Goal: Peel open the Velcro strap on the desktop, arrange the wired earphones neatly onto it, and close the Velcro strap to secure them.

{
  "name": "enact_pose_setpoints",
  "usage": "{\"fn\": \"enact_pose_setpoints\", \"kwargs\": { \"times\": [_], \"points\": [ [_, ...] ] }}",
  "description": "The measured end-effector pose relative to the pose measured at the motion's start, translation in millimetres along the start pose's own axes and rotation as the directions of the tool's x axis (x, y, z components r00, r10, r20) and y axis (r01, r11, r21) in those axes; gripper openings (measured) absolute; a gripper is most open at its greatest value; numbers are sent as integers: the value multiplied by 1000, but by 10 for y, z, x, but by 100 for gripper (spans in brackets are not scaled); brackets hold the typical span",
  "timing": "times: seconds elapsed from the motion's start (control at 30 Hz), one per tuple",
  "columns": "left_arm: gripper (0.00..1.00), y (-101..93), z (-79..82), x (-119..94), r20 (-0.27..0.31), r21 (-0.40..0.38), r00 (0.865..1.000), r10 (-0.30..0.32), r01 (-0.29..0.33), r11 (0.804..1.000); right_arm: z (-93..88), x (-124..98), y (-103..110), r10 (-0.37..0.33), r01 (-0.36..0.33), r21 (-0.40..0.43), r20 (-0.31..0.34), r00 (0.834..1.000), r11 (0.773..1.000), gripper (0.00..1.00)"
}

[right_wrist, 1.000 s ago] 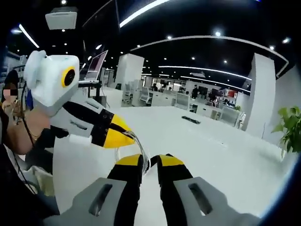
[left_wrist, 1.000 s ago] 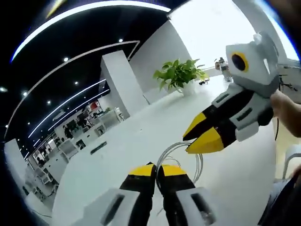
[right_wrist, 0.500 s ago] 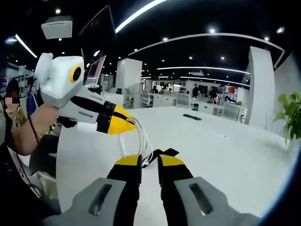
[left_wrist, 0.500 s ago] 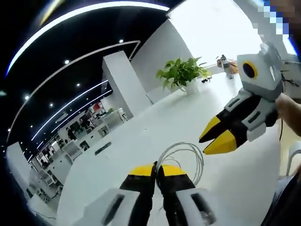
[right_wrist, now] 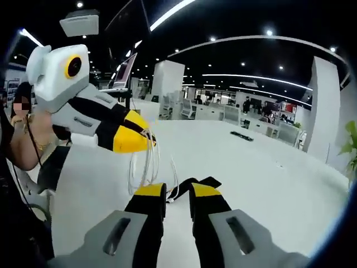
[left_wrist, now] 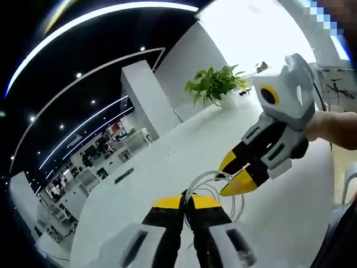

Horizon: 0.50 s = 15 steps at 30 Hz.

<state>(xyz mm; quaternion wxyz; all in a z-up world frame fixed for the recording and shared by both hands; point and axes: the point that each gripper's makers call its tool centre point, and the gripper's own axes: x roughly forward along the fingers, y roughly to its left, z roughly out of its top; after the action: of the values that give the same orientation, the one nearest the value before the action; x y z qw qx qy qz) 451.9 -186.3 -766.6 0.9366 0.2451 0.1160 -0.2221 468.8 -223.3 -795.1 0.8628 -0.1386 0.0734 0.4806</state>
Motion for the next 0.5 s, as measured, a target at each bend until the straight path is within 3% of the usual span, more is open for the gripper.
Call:
{"fn": "enact_pose_setpoints", "kwargs": {
  "times": [0.33, 0.5],
  "points": [
    [8, -27, 22, -29, 22, -8, 1000, -14, 14, 1000, 66, 118, 85, 51, -52, 34, 51, 997, 998, 17],
    [8, -50, 17, -39, 24, 5, 1000, -18, 17, 1000, 84, 128, 80, 42, -44, 37, 56, 998, 998, 10]
  ]
}}
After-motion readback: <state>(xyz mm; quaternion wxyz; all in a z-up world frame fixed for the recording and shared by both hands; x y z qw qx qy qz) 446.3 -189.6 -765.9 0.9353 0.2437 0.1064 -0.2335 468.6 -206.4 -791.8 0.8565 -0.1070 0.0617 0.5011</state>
